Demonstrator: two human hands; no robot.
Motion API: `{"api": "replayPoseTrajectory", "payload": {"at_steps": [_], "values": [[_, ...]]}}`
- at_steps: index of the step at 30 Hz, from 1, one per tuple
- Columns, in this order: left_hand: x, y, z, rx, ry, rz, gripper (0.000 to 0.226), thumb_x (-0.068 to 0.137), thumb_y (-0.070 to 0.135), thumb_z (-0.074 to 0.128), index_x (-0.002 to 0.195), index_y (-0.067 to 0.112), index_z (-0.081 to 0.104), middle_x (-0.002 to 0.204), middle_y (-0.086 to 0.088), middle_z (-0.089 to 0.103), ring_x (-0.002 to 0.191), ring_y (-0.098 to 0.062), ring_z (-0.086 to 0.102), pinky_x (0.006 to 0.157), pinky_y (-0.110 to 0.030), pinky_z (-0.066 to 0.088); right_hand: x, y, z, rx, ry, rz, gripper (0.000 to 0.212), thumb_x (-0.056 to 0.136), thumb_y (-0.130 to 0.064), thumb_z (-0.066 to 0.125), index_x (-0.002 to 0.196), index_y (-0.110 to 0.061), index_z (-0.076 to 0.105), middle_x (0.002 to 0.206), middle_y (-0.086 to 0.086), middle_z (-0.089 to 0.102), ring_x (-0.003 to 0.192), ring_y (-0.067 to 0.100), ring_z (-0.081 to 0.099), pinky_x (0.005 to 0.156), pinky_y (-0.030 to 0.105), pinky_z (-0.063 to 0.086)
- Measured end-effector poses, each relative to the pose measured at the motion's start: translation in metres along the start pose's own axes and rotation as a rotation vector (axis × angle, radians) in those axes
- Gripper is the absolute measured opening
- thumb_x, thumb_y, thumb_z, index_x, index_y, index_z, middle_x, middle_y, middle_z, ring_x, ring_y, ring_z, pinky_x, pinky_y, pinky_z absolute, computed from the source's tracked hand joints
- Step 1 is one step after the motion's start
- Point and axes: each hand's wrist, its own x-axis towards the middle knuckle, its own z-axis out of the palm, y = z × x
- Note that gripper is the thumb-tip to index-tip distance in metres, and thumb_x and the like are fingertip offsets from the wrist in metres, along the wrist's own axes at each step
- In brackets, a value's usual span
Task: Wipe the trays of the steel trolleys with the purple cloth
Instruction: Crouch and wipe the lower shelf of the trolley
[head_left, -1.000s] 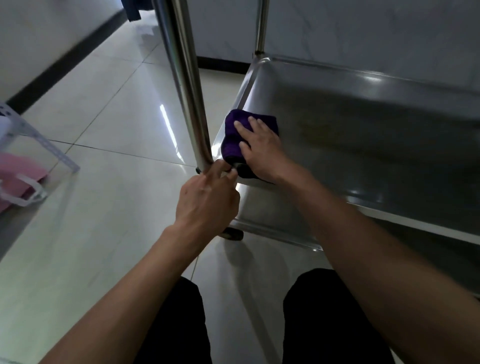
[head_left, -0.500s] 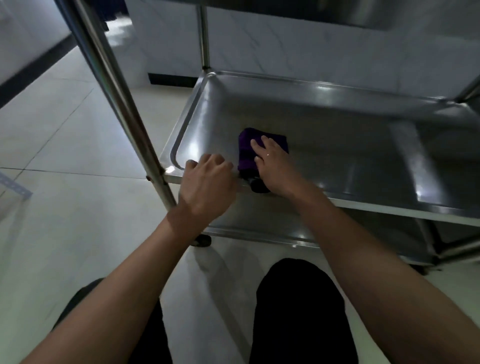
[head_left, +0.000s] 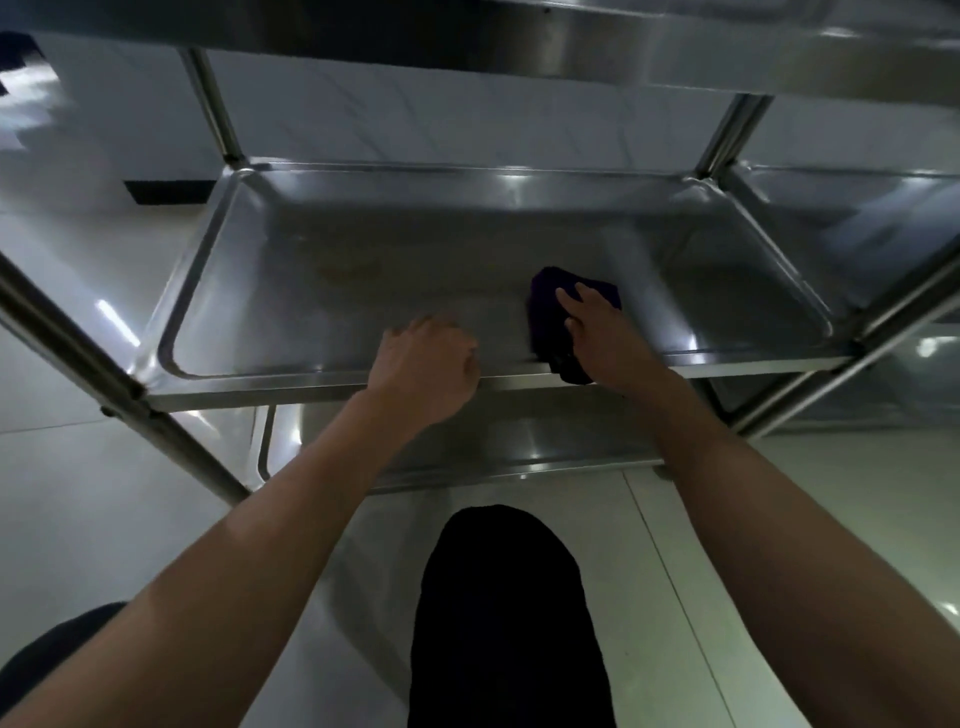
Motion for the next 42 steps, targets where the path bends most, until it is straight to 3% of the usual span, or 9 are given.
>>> {"api": "replayPoseTrajectory", "payload": {"at_steps": [9, 13, 19, 26, 32, 36, 42], "values": [[-0.007, -0.013, 0.016, -0.028, 0.019, 0.050, 0.035, 0.102, 0.041, 0.037, 0.112, 0.028, 0.068, 0.121, 0.005, 0.063, 0.113, -0.020, 0.054, 0.096, -0.043, 0.041, 0.011, -0.003, 0.014, -0.055, 0.040, 0.030, 0.049, 0.108, -0.017, 0.029, 0.157, -0.016, 0.024, 0.165, 0.012, 0.014, 0.152, 0.026, 0.012, 0.120, 0.044, 0.022], [-0.018, -0.047, 0.011, -0.035, 0.105, 0.006, 0.033, 0.101, 0.041, 0.041, 0.113, 0.025, 0.067, 0.126, 0.004, 0.059, 0.118, -0.021, 0.050, 0.094, -0.042, 0.040, 0.023, -0.022, 0.022, -0.015, 0.032, 0.006, 0.049, 0.108, -0.019, 0.029, 0.157, -0.017, 0.025, 0.165, 0.011, 0.015, 0.152, 0.028, 0.011, 0.121, 0.045, 0.021], [-0.050, -0.122, -0.008, 0.035, 0.173, -0.161, 0.034, 0.100, 0.041, 0.040, 0.117, 0.028, 0.066, 0.128, 0.001, 0.059, 0.119, -0.023, 0.052, 0.095, -0.048, 0.041, 0.052, -0.092, 0.047, 0.044, 0.009, -0.079, 0.049, 0.108, -0.022, 0.027, 0.157, -0.020, 0.023, 0.165, 0.010, 0.013, 0.152, 0.028, 0.009, 0.122, 0.046, 0.016], [-0.075, -0.164, -0.025, 0.130, 0.191, -0.333, 0.037, 0.099, 0.046, 0.037, 0.104, 0.030, 0.070, 0.114, 0.005, 0.064, 0.114, -0.022, 0.056, 0.096, -0.048, 0.045, 0.087, -0.181, 0.074, 0.023, -0.041, -0.215, 0.049, 0.108, -0.024, 0.027, 0.157, -0.022, 0.022, 0.165, 0.012, 0.013, 0.152, 0.030, 0.009, 0.122, 0.048, 0.016], [-0.086, -0.183, -0.020, 0.115, 0.210, -0.265, 0.041, 0.103, 0.049, 0.037, 0.112, 0.030, 0.072, 0.107, 0.005, 0.068, 0.102, -0.020, 0.063, 0.090, -0.041, 0.050, 0.112, -0.256, 0.096, 0.039, -0.113, -0.323, 0.050, 0.107, -0.026, 0.025, 0.157, -0.027, 0.021, 0.166, 0.007, 0.010, 0.153, 0.026, 0.007, 0.123, 0.046, 0.012], [-0.086, -0.188, -0.012, 0.135, 0.227, -0.263, 0.040, 0.102, 0.050, 0.039, 0.110, 0.027, 0.072, 0.108, 0.004, 0.068, 0.104, -0.019, 0.062, 0.093, -0.041, 0.047, 0.125, -0.308, 0.108, 0.029, -0.152, -0.433, 0.050, 0.107, -0.027, 0.026, 0.157, -0.030, 0.022, 0.166, 0.006, 0.011, 0.152, 0.024, 0.008, 0.123, 0.046, 0.012], [-0.089, -0.185, -0.008, 0.126, 0.273, -0.295, 0.037, 0.101, 0.049, 0.046, 0.115, 0.024, 0.071, 0.116, -0.001, 0.066, 0.111, -0.022, 0.060, 0.099, -0.045, 0.042, 0.130, -0.317, 0.115, 0.073, -0.163, -0.475, 0.050, 0.107, -0.028, 0.025, 0.157, -0.030, 0.021, 0.166, 0.004, 0.012, 0.152, 0.023, 0.008, 0.122, 0.046, 0.009]]}}
